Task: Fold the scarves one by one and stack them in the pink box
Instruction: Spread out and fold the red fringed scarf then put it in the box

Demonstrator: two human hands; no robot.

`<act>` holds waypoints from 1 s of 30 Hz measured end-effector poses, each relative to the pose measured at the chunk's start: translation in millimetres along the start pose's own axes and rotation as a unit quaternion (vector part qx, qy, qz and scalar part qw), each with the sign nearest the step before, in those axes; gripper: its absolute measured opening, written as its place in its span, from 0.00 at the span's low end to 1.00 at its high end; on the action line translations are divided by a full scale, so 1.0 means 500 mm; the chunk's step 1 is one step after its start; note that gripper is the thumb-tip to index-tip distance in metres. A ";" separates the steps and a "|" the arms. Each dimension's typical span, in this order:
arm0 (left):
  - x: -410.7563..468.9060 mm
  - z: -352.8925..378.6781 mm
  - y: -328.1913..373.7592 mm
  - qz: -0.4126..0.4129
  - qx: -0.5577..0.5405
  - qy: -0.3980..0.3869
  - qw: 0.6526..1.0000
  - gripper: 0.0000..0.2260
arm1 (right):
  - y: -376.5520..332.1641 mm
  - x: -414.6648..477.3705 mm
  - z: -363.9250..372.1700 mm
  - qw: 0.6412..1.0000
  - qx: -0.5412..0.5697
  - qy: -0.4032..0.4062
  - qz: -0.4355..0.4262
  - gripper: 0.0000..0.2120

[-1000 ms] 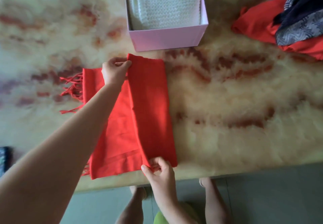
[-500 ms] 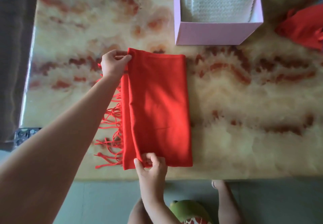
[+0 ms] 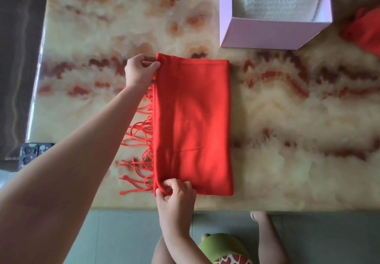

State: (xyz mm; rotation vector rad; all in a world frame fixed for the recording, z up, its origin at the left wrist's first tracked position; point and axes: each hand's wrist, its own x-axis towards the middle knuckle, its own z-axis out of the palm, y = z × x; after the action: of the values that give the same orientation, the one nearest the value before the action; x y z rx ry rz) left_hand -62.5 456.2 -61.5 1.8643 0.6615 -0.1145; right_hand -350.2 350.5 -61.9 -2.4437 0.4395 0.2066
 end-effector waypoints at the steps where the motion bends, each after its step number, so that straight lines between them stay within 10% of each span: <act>1: 0.000 0.001 -0.001 0.002 -0.001 -0.002 1.000 0.08 | 0.000 0.000 0.002 1.000 -0.003 0.003 0.002 0.18; 30: -0.032 -0.013 -0.026 0.030 0.096 0.042 0.994 0.22 | 0.009 0.011 0.000 0.990 0.006 -0.090 -0.104 0.11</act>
State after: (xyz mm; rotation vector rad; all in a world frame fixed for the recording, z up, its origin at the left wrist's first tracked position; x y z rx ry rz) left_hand -83.7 458.7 -63.6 2.0811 0.6710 -0.0634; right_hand -346.6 345.5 -65.9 -2.4125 0.1052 0.3311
